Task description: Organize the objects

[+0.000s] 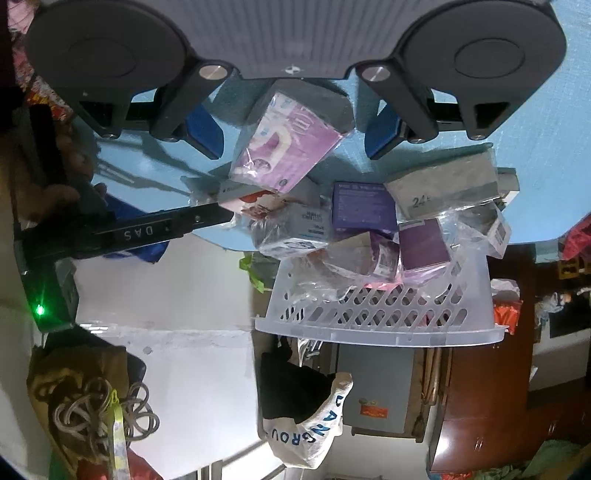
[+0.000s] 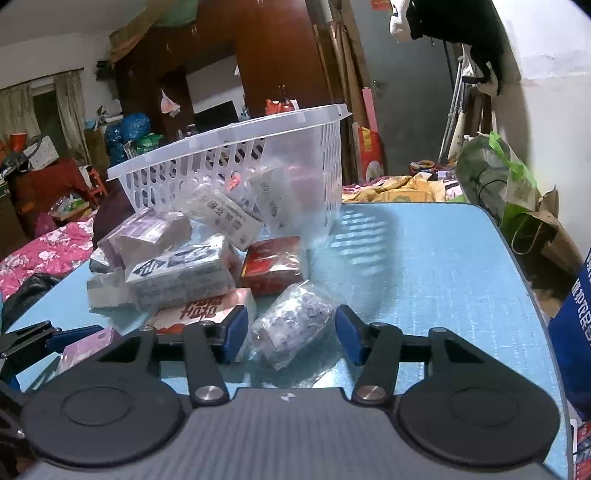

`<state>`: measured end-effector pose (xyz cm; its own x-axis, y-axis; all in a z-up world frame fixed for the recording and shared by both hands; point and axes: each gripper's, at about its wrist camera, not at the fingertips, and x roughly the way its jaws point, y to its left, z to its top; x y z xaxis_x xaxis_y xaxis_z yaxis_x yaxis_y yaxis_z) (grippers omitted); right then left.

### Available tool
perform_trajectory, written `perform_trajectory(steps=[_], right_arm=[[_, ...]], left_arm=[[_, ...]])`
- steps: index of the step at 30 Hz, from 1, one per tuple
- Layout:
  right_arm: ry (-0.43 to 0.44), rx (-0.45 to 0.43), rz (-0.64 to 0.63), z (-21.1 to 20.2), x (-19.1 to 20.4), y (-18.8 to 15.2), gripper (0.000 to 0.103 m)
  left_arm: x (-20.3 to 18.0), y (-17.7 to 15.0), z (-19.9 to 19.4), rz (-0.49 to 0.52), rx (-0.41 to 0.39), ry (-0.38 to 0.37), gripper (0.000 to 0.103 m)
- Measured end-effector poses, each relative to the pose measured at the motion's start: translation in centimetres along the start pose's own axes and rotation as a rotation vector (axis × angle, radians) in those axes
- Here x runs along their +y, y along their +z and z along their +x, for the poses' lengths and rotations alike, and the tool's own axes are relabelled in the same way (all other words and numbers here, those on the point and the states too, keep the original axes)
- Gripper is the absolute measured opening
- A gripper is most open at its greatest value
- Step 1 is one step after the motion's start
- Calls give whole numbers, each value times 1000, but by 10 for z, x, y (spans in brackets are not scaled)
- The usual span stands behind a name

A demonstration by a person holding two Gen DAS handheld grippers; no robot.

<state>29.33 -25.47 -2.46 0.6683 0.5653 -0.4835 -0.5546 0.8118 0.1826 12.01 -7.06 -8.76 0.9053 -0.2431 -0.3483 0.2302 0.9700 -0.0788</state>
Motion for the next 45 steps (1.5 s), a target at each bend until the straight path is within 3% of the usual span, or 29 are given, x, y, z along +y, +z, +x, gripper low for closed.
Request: perform_trajectory(steps=[1,3,5,10,29,33,35,38,41,45], right_arm=[[-7,27,-18,3,3,0,55],[-25,48,-55,7,9,0,52],[-41,29,-56,5,9,-1,39],[12,-49,1,-8,-2,-6,38],[89,-250,-38,-31,2,-17,36],[55,-323,-81,-43,16,0,36],[66,-378,-138,-51,35,29,36],[11,-419,-247,-46,67,88,36],[-5,-330,-278,-14,77,136,37],[-17,-215,-250,28,72,161,36]], left_arm=[[-2,-1,1,7,1,4,85],[-5,0,0,13,1,16,65],[-1,1,-4,-18,-3,-10,55],[6,-3,-9,-41,-37,-15,52],[36,-2,-40,-126,-188,-24,50],[49,44,-49,-106,-261,-34,50],[58,86,-41,-90,-282,-15,50],[71,148,-12,-84,-257,7,50],[87,193,26,-108,-189,58,50],[98,206,60,-132,-106,82,50]])
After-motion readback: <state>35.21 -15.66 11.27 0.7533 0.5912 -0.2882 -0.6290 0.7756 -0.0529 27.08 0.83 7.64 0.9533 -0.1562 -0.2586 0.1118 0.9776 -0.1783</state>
